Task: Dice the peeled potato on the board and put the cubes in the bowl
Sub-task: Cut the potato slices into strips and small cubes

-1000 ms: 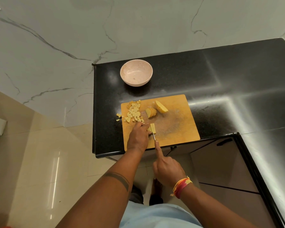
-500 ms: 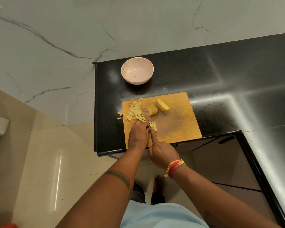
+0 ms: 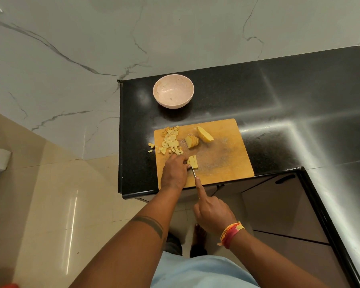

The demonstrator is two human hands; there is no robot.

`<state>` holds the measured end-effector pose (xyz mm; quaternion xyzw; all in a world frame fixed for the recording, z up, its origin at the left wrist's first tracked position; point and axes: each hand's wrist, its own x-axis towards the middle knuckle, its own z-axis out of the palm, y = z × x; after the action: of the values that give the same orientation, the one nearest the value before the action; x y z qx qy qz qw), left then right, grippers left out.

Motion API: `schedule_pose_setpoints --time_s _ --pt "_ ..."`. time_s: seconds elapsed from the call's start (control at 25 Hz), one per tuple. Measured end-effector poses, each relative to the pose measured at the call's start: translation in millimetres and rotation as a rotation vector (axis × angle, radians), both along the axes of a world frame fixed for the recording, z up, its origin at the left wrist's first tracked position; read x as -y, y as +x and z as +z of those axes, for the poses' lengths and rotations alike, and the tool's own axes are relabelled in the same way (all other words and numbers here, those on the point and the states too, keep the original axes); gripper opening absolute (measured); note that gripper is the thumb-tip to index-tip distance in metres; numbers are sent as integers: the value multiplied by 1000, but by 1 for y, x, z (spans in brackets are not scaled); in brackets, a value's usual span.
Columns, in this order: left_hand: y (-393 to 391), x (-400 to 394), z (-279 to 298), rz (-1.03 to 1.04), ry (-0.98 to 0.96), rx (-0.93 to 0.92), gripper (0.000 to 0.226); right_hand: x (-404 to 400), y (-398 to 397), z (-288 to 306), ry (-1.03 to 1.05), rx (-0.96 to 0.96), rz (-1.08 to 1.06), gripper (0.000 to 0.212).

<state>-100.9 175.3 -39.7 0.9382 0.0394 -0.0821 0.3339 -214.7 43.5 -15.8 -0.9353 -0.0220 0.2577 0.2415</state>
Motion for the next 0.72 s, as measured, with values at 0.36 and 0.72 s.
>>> schedule_pose_setpoints --time_s 0.36,0.72 --pt "-12 24 -1 32 73 -42 59 22 19 4 59 113 -205 80" --pt "15 9 2 -253 68 5 52 24 34 -6 49 75 -173 79"
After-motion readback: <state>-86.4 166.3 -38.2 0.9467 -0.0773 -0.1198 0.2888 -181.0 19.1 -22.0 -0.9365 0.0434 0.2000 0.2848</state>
